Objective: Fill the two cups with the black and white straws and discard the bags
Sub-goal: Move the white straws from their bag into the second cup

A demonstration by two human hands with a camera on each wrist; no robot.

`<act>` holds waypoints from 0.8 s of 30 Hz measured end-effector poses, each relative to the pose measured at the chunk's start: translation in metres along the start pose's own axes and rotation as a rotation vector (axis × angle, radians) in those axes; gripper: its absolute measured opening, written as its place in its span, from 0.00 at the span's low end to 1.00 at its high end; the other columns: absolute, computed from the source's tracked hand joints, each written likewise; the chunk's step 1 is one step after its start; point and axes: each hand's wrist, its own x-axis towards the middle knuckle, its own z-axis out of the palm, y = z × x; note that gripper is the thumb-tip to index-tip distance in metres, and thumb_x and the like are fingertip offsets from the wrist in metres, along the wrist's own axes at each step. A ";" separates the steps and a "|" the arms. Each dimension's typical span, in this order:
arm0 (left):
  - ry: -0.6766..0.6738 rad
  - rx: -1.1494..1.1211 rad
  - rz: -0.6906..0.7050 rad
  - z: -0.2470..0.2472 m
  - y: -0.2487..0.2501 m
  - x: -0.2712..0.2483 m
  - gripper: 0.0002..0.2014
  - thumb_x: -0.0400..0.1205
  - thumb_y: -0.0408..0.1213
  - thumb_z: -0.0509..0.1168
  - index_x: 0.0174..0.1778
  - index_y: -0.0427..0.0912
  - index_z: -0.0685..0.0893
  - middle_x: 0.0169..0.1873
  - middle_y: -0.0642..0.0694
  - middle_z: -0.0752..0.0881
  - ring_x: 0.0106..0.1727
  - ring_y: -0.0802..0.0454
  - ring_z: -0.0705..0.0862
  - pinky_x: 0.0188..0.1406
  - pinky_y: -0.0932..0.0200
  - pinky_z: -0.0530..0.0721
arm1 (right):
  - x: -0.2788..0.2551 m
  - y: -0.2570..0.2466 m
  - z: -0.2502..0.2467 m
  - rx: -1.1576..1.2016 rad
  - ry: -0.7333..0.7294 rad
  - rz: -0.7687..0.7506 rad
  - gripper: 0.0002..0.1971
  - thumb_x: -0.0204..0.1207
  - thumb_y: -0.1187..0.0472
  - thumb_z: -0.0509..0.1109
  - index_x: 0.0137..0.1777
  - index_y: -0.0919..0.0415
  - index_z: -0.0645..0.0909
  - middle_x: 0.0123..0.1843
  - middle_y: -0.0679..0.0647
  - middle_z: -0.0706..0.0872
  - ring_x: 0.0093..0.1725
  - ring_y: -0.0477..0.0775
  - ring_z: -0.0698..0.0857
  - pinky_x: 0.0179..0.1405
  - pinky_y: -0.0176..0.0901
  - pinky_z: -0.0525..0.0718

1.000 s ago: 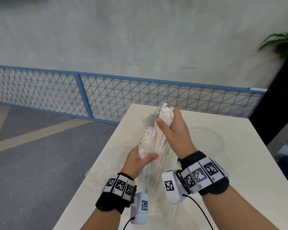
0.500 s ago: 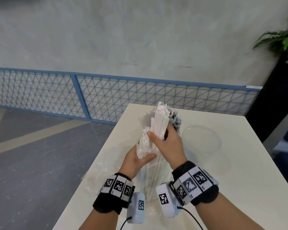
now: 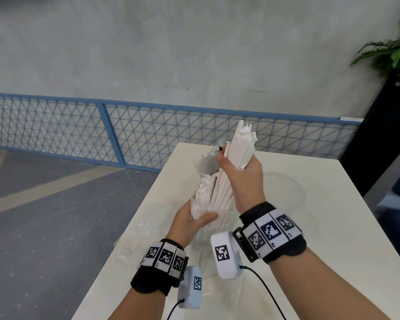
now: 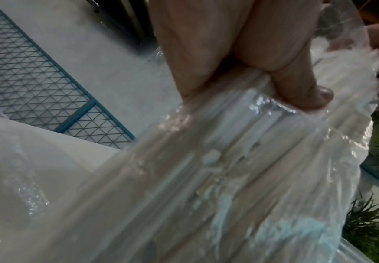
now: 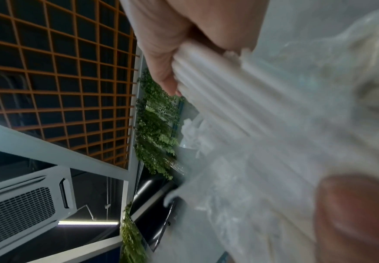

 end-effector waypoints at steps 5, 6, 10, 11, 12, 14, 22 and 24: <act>0.027 -0.024 0.033 0.002 0.001 0.001 0.24 0.71 0.31 0.73 0.63 0.46 0.76 0.50 0.55 0.87 0.50 0.65 0.86 0.50 0.73 0.82 | -0.008 0.004 -0.006 -0.013 -0.052 -0.045 0.21 0.66 0.58 0.79 0.58 0.54 0.78 0.53 0.53 0.87 0.55 0.52 0.86 0.55 0.52 0.86; 0.029 -0.022 0.039 0.002 0.002 0.002 0.25 0.70 0.32 0.73 0.62 0.48 0.76 0.51 0.56 0.87 0.52 0.62 0.86 0.51 0.72 0.82 | -0.011 0.009 -0.006 -0.045 -0.059 -0.023 0.24 0.65 0.59 0.80 0.60 0.54 0.77 0.54 0.51 0.86 0.56 0.51 0.86 0.56 0.50 0.85; -0.004 0.027 0.077 0.006 0.005 0.002 0.24 0.71 0.32 0.73 0.58 0.58 0.76 0.51 0.61 0.86 0.53 0.69 0.84 0.51 0.74 0.80 | -0.018 0.027 -0.004 -0.169 -0.009 0.110 0.23 0.61 0.56 0.82 0.56 0.59 0.81 0.49 0.52 0.88 0.53 0.54 0.87 0.56 0.54 0.86; -0.009 0.035 0.080 0.007 0.006 0.002 0.23 0.72 0.31 0.73 0.57 0.58 0.76 0.51 0.62 0.86 0.52 0.70 0.84 0.51 0.74 0.80 | -0.017 0.027 -0.004 -0.153 0.010 0.126 0.21 0.63 0.58 0.81 0.55 0.60 0.82 0.48 0.54 0.89 0.52 0.55 0.87 0.55 0.52 0.86; -0.019 0.036 0.080 0.008 0.008 0.002 0.23 0.71 0.32 0.73 0.57 0.58 0.76 0.51 0.60 0.86 0.52 0.69 0.85 0.52 0.72 0.80 | -0.014 0.026 -0.004 -0.120 0.030 0.138 0.18 0.64 0.60 0.80 0.53 0.62 0.83 0.48 0.56 0.89 0.52 0.57 0.88 0.54 0.52 0.86; -0.040 0.036 0.075 0.008 0.010 0.002 0.23 0.69 0.37 0.74 0.60 0.52 0.78 0.51 0.56 0.88 0.52 0.63 0.86 0.55 0.65 0.82 | -0.008 0.021 -0.006 -0.039 0.070 0.161 0.15 0.66 0.62 0.79 0.52 0.64 0.84 0.47 0.59 0.89 0.51 0.59 0.88 0.53 0.53 0.87; -0.039 0.060 0.030 0.007 0.010 0.008 0.22 0.72 0.33 0.73 0.61 0.43 0.78 0.48 0.56 0.87 0.46 0.69 0.87 0.49 0.72 0.83 | 0.007 -0.001 -0.013 0.120 0.125 0.113 0.09 0.68 0.64 0.77 0.48 0.60 0.84 0.42 0.53 0.88 0.43 0.52 0.87 0.42 0.41 0.85; -0.039 0.059 0.031 0.007 0.010 0.008 0.20 0.72 0.32 0.73 0.60 0.42 0.78 0.47 0.55 0.87 0.44 0.70 0.87 0.45 0.75 0.82 | 0.010 -0.002 -0.015 0.142 0.135 0.111 0.11 0.68 0.65 0.77 0.51 0.64 0.84 0.42 0.54 0.88 0.42 0.52 0.87 0.39 0.39 0.84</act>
